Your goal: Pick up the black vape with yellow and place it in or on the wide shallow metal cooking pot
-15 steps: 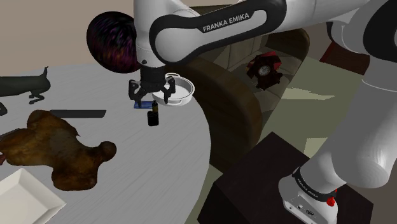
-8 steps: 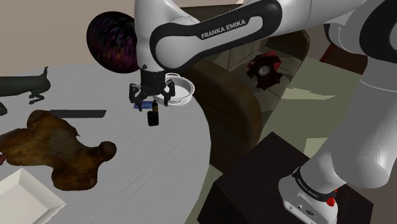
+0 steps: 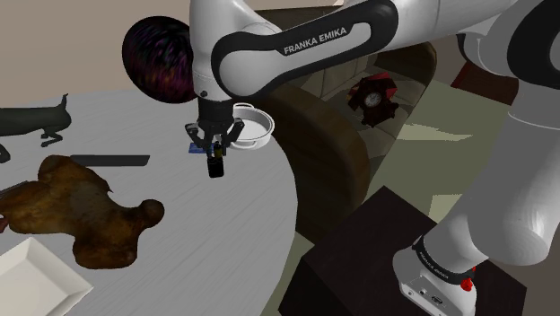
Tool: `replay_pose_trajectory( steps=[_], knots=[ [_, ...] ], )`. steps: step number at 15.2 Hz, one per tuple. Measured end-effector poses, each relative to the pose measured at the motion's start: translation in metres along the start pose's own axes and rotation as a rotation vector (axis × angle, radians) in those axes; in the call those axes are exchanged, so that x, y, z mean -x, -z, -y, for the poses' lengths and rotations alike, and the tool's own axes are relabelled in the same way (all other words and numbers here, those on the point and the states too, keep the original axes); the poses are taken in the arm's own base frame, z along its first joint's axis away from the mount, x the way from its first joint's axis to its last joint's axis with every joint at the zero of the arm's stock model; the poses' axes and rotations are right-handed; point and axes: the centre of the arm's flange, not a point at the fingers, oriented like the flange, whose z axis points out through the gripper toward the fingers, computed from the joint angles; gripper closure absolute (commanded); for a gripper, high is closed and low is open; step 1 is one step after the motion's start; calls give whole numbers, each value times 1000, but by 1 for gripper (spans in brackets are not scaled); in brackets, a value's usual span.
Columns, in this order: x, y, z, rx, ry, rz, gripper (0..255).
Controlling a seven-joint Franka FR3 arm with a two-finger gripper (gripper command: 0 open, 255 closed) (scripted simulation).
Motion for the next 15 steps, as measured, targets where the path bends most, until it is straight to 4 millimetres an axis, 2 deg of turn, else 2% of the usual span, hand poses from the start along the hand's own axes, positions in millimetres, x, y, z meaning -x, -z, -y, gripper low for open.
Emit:
replay_pose_trajectory(
  steps=[5,15],
  knots=[
    [0,2,0,0,0,0,255],
    [-1,52,2,0,0,1,255]
  ],
)
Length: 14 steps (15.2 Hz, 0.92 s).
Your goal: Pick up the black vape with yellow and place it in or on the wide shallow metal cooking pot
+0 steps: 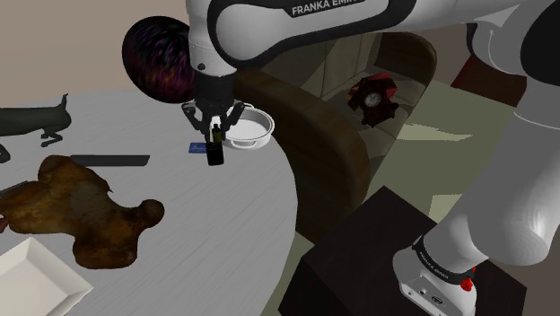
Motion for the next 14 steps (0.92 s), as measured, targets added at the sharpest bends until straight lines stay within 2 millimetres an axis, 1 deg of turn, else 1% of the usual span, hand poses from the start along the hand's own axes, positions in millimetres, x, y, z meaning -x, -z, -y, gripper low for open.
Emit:
replay_pose_trajectory(
  steps=[12,13,14],
  knots=[
    [0,62,3,0,0,0,255],
    [-4,64,0,0,0,0,255],
    [-12,69,-8,0,0,0,255]
  ],
)
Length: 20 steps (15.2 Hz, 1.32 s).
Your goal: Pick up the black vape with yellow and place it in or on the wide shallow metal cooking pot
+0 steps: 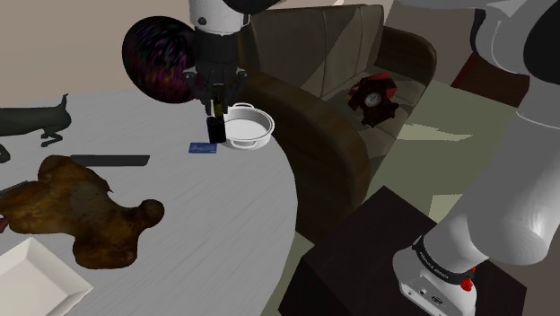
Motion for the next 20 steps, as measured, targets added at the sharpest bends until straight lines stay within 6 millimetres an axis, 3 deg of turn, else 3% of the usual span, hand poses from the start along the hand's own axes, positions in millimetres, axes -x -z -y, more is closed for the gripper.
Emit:
replay_pose_trajectory(
  steps=[15,20],
  knots=[
    [-146,34,-127,0,0,0,255],
    [-156,16,-139,0,0,0,255]
  ],
)
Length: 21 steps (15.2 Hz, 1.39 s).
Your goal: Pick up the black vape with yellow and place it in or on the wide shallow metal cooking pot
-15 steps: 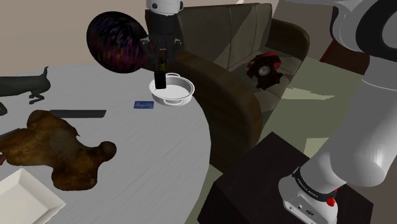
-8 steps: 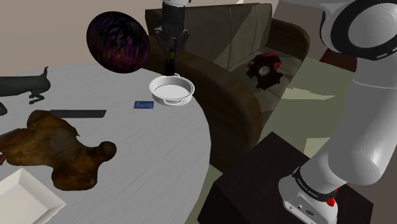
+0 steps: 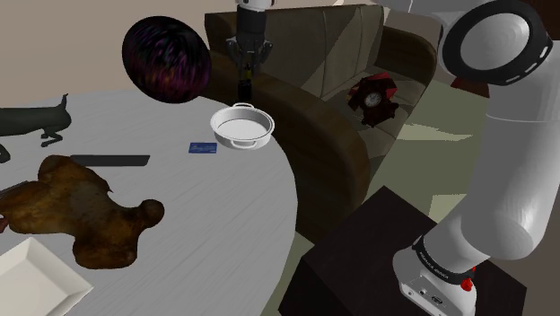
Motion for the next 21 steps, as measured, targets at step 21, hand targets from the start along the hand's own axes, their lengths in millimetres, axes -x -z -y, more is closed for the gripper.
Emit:
replay_pose_trajectory(
  steps=[21],
  knots=[
    [1,-85,-4,0,0,0,255]
  ],
)
